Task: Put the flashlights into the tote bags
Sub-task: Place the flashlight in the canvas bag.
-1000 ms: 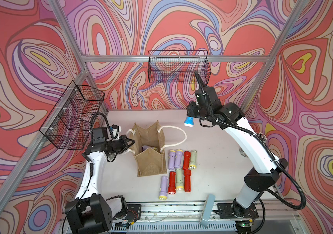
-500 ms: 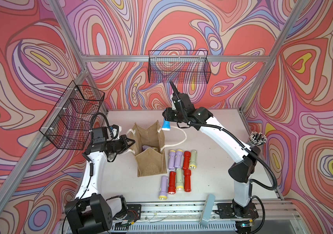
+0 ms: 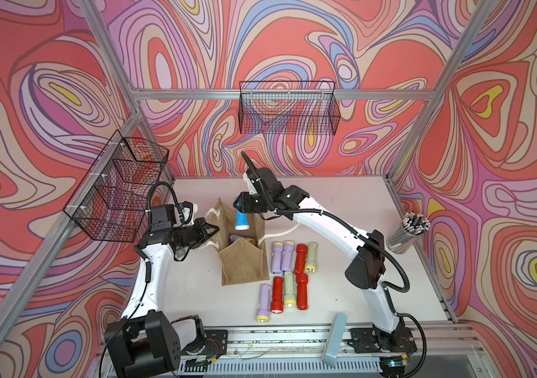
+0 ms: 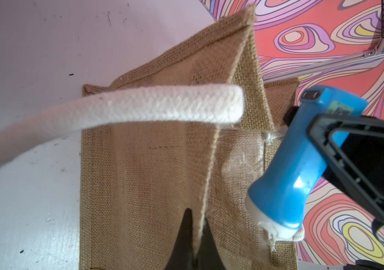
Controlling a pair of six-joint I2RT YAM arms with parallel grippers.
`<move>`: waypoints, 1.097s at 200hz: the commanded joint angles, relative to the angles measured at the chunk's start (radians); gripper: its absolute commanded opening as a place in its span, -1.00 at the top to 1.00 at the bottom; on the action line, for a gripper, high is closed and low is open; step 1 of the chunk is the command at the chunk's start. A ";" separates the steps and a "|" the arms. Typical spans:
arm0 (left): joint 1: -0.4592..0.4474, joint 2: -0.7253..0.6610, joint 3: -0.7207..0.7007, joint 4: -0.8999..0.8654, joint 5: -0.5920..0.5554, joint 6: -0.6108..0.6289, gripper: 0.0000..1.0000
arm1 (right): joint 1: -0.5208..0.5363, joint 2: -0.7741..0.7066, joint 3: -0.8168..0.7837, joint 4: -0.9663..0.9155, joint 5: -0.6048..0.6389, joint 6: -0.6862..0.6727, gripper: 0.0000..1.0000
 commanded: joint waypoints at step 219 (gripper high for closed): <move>0.034 -0.064 -0.104 0.313 0.205 -0.222 1.00 | 0.030 0.258 0.018 -0.530 0.383 -0.286 0.85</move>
